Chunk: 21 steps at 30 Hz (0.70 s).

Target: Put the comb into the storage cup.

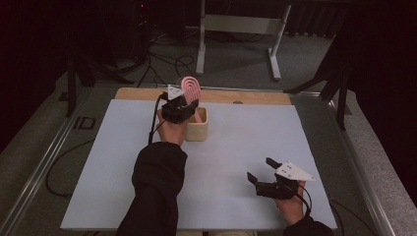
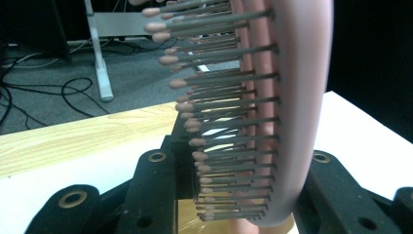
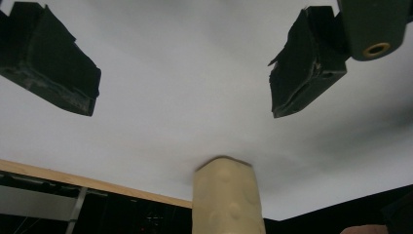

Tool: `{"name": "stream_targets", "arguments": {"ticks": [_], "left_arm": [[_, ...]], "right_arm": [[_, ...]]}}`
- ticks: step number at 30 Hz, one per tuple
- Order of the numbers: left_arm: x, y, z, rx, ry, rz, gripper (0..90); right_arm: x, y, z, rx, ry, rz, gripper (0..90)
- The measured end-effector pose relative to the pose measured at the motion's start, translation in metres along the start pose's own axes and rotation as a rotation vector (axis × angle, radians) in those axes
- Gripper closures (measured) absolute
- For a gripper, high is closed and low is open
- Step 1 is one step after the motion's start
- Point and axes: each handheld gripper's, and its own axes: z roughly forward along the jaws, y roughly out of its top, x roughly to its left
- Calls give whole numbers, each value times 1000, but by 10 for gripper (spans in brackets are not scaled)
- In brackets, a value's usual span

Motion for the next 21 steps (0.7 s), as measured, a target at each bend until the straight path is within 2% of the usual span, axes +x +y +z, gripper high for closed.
{"name": "stream_targets", "arguments": {"ticks": [21], "left_arm": [[0,-8,5,19,8,-4,653]], "right_arm": [[0,0,0,3,1,1,108]]}}
